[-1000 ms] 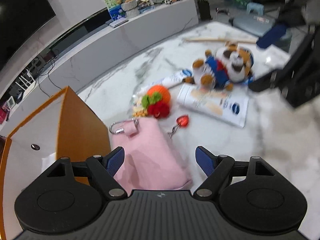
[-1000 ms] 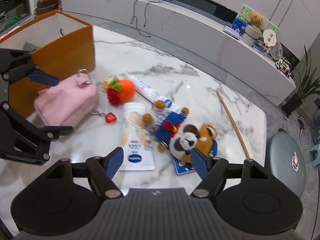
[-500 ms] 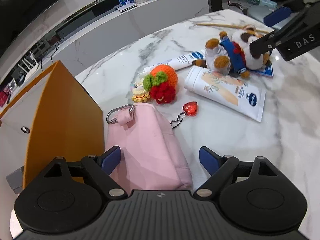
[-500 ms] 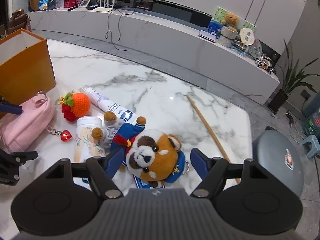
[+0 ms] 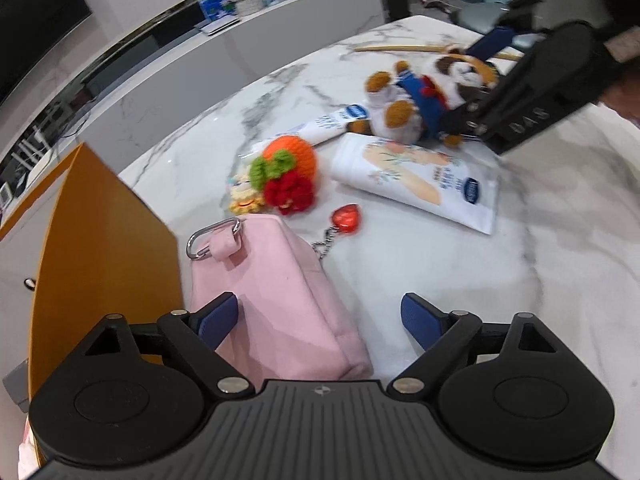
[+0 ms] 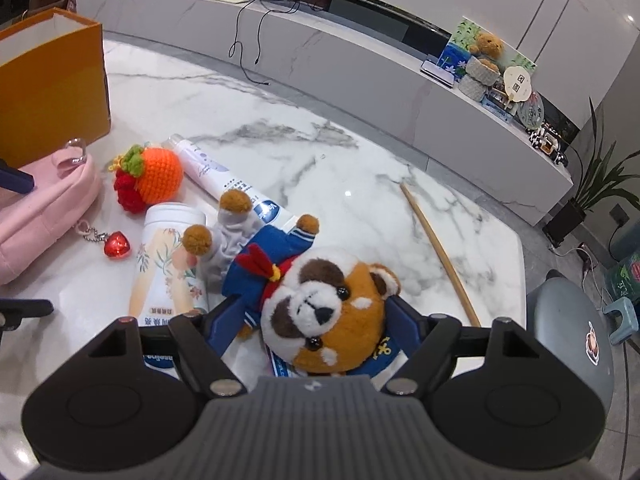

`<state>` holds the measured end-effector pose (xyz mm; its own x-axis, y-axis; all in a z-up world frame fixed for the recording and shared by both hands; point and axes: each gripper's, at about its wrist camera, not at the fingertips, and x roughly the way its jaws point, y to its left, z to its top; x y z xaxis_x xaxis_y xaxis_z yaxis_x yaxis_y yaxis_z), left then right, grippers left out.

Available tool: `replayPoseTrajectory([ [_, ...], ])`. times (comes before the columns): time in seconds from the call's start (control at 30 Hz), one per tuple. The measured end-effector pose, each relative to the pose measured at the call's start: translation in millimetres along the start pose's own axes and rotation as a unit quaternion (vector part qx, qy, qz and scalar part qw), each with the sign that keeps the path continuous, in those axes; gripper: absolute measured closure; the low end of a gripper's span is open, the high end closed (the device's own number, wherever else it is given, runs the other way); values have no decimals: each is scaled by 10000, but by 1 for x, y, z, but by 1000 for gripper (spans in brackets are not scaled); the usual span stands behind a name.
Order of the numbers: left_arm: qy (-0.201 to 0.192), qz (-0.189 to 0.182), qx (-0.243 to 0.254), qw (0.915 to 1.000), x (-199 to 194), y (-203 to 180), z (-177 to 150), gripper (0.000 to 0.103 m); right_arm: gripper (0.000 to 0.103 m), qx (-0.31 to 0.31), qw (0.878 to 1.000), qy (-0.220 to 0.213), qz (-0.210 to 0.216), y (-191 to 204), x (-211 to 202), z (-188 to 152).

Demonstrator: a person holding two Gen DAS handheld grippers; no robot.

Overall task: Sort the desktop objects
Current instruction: 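Grasp the pink pouch with the left tool while the right tool grasps the raccoon plush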

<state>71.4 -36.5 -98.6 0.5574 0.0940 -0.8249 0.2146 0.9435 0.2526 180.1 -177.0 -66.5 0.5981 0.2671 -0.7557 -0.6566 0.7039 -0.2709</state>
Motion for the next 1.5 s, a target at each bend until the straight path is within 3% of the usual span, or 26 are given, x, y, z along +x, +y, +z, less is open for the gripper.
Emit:
replayPoseTrajectory([
  [0.07, -22, -140, -23, 9999, -3, -1, 0, 2, 39, 81, 10000, 45, 29, -3, -1, 2],
  [0.13, -62, -249, -32, 9997, -6, -2, 1, 12, 41, 208, 9997, 87, 122, -7, -3, 3],
  [0.23, -127, -364, -10, 9993, -11, -4, 3, 29, 42, 316, 9992, 141, 222, -10, -6, 3],
  [0.5, -164, -782, -107, 9967, -22, 0, 7, 48, 43, 542, 9975, 280, 366, -16, -14, 0],
  [0.53, -160, -869, -178, 9959, -23, 3, 8, 63, 44, 578, 9972, 296, 376, -18, -15, -1],
  [0.63, -140, -1154, -465, 9921, -30, 14, 9, 77, 44, 715, 9961, 344, 387, -23, -18, -1],
  [0.7, -111, -1209, -531, 9912, -33, 19, 9, 77, 44, 802, 9954, 352, 392, -26, -22, -2],
  [0.77, -60, -1052, -415, 9936, -32, 18, 8, 72, 44, 884, 9945, 376, 422, -30, -24, -2],
  [0.8, -150, -723, -369, 9966, -32, 15, 7, 55, 44, 921, 9941, 379, 433, -31, -25, -3],
  [0.83, -230, -413, -323, 9984, -33, 13, 6, 22, 44, 940, 9939, 381, 438, -32, -26, -3],
  [0.87, -317, -129, -236, 9991, -32, 10, 6, 9, 44, 944, 9938, 386, 436, -32, -27, -3],
  [0.9, -380, 4, -128, 9992, -32, 7, 6, 5, 44, 945, 9939, 381, 424, -32, -27, -4],
  [1.1, -79, -93, -240, 9996, -10, 10, 10, 4, 44, 918, 9939, 401, 465, -30, -25, -4],
  [1.27, 141, 179, -84, 9997, 8, 5, 10, 0, 44, 860, 9941, 417, 505, -26, -23, -4],
  [1.5, 237, -130, -390, 9989, 16, 19, 9, 0, 44, 844, 9938, 466, 549, -25, -21, -5],
])
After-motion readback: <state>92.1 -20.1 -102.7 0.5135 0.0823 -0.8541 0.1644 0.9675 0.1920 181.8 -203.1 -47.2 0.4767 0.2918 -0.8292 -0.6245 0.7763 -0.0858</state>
